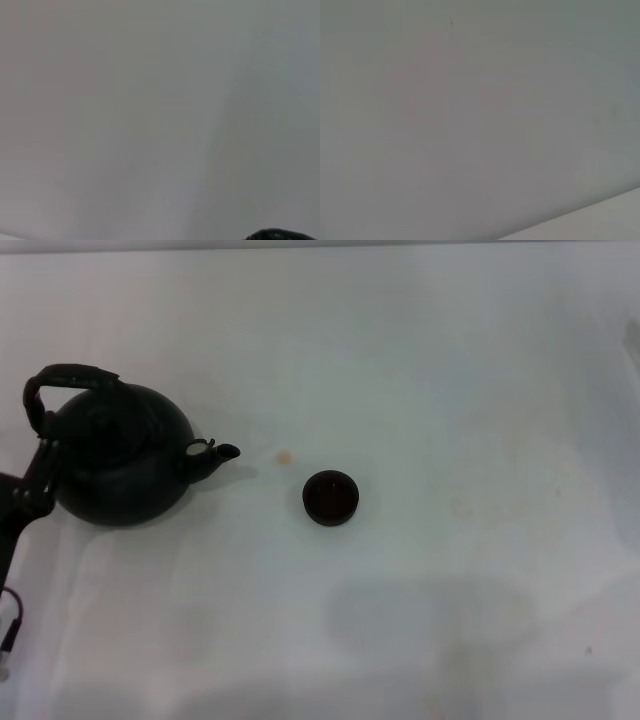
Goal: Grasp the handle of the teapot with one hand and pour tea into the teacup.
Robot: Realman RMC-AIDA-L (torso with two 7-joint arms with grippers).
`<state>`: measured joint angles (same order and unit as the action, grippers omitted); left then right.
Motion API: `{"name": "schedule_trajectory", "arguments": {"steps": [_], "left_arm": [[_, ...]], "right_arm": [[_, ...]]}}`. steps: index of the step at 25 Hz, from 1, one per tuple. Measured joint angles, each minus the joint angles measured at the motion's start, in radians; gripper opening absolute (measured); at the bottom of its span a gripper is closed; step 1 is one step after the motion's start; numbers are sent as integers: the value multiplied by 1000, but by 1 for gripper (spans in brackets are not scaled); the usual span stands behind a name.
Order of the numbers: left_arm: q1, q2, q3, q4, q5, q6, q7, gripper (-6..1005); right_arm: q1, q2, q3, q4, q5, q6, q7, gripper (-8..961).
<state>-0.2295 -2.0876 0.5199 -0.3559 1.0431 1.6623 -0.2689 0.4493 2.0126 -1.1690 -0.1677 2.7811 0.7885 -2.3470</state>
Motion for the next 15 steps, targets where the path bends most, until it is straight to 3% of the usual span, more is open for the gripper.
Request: {"name": "schedule_trajectory", "arguments": {"steps": [10, 15], "left_arm": [[102, -2, -69, -8, -11, 111, -13, 861], [151, 1, -173, -5, -16, 117, -15, 861]], "right_arm": [[7, 0, 6, -7, 0, 0, -1, 825], [8, 0, 12, -12, 0, 0, -3, 825]]}}
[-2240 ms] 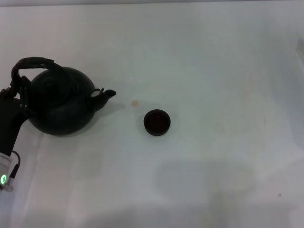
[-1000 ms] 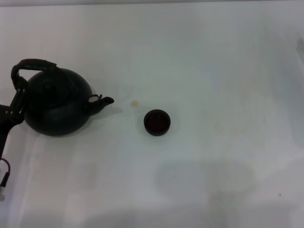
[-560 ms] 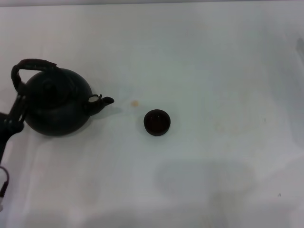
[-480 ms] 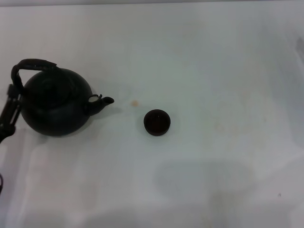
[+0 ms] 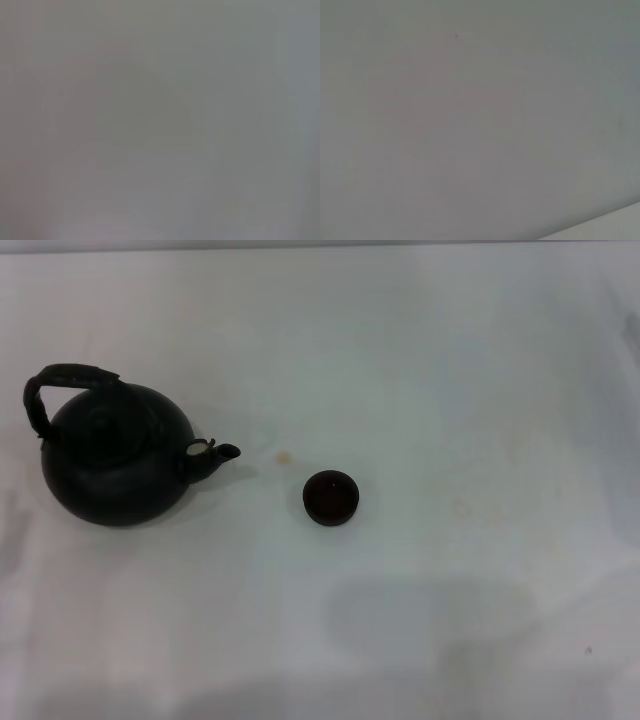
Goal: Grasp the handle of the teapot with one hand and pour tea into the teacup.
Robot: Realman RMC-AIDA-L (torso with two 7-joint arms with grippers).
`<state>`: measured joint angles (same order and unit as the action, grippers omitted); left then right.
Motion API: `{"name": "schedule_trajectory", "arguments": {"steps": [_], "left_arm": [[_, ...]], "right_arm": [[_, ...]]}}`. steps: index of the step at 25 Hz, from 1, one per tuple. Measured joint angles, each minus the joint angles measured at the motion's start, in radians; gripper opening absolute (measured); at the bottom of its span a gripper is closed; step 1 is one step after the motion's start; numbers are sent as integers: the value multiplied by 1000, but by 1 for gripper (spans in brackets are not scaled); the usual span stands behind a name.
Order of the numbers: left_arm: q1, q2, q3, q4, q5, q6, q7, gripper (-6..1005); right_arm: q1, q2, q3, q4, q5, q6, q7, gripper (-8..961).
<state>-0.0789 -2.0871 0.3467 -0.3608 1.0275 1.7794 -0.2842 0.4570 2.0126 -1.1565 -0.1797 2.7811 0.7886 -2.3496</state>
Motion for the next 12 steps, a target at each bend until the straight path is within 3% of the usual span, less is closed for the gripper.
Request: {"name": "schedule_trajectory", "arguments": {"steps": [3, 9, 12], "left_arm": [[8, 5, -43, 15, -26, -31, 0, 861], [-25, 7, -40, 80, -47, -199, -2, 861], [-35, 8, -40, 81, -47, -221, -15, 861]], "right_arm": [[0, 0, 0, 0, 0, 8, -8, 825], [0, 1, -25, -2, -1, 86, -154, 825], [0, 1, -35, -4, -4, 87, -174, 825]]}}
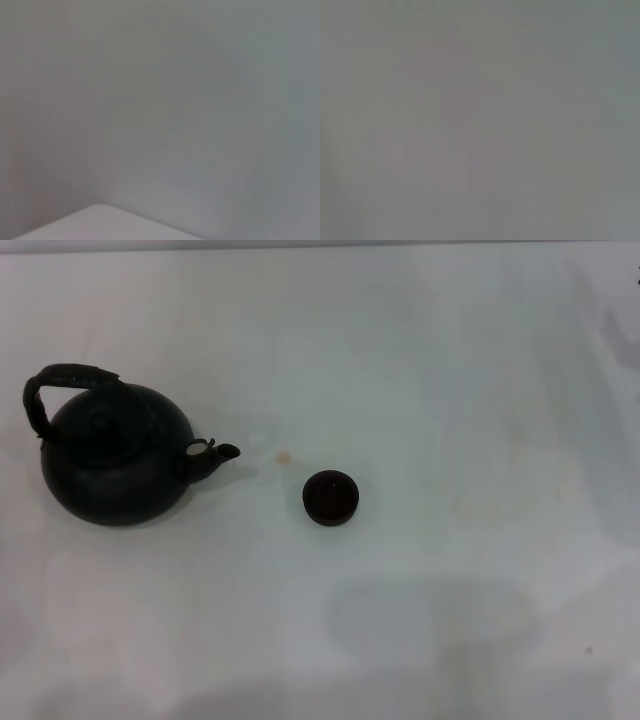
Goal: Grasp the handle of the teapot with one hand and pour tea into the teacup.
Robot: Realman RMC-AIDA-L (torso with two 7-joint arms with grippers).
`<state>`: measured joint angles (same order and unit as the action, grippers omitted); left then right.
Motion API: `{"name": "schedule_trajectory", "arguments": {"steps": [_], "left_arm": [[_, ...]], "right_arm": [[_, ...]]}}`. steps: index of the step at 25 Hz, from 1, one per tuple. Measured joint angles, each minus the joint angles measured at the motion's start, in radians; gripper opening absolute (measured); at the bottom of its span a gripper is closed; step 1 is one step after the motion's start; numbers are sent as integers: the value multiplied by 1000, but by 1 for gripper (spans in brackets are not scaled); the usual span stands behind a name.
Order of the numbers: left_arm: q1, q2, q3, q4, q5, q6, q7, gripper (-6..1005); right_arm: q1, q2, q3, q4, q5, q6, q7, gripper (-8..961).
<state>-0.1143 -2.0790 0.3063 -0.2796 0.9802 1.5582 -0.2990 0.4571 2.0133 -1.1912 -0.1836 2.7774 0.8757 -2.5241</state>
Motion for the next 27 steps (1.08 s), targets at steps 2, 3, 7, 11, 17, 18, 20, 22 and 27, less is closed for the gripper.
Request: {"name": "schedule_trajectory", "arguments": {"steps": [2, 3, 7, 11, 17, 18, 20, 22, 27], "left_arm": [[-9, 1, 0, 4, 0, -15, -26, 861], [-12, 2, 0, 8, 0, -21, -42, 861], [-25, 2, -1, 28, 0, -31, -95, 861], [-28, 2, -1, 29, 1, -32, -105, 861], [-32, 2, -1, 56, 5, -35, -107, 861], [-34, 2, 0, 63, 7, -35, -111, 861], [-40, 3, 1, 74, 10, -36, -123, 861], [-42, 3, 1, 79, 13, -39, -129, 861], [-55, 4, -3, 82, 13, -47, -130, 861]], "right_arm": [[-1, 0, -8, -6, -4, 7, -28, 825], [-1, 0, -11, -8, -6, 10, -42, 825], [-2, 1, -14, -9, -7, 15, -74, 825], [-4, 3, -9, -4, -7, 15, -76, 825], [-17, 3, -6, 7, -5, 63, -66, 825], [-18, 2, -6, 10, -4, 74, -66, 825], [-18, 2, -5, 13, -4, 83, -66, 825], [-19, 2, -7, 15, -4, 94, -66, 825], [-19, 2, -9, 18, -5, 98, -66, 825]]}}
